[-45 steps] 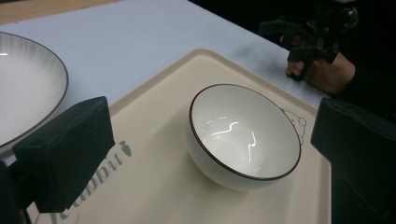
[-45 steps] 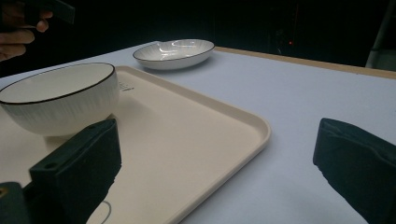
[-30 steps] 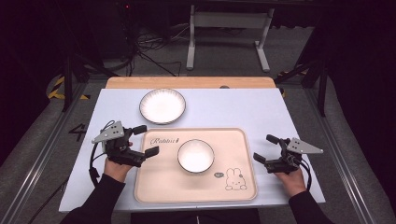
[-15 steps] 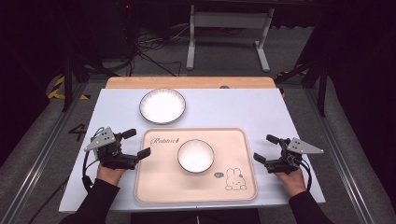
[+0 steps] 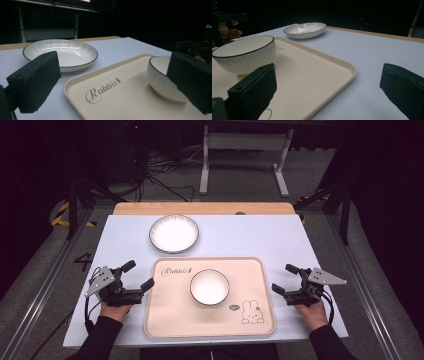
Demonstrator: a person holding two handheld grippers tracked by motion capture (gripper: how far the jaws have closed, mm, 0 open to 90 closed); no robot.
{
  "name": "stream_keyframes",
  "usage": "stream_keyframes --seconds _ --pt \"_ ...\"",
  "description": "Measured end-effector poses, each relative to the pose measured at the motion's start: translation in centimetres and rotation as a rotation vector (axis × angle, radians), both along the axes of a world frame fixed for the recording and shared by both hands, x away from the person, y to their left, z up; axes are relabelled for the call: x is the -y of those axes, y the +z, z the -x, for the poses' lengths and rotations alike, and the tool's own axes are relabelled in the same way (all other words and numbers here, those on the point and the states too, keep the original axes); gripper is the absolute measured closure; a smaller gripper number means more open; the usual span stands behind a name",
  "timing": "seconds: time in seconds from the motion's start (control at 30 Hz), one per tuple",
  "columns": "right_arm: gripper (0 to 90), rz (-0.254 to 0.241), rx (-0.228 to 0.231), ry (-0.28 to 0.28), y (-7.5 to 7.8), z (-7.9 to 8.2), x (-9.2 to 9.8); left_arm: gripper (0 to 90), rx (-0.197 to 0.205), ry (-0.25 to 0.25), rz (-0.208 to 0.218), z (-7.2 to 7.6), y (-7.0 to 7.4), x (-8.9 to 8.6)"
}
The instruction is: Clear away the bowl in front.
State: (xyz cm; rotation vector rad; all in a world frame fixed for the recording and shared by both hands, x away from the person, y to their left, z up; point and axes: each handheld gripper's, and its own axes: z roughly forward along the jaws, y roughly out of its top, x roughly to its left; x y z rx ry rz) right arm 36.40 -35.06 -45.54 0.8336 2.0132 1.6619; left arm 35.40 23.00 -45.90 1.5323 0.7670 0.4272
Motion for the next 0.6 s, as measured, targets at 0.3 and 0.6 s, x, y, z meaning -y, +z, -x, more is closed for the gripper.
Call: stream_keyframes --seconds 0.3,0.6 --pt "1.4 -0.003 0.001 0.003 0.00 0.01 0.06 0.0 -0.143 -0.022 -0.112 -0.12 -0.98 0.41" --pt "1.4 -0.005 0.002 0.005 -0.01 0.02 0.08 0.1 -0.142 -0.043 -0.107 -0.12 -1.01 0.38"
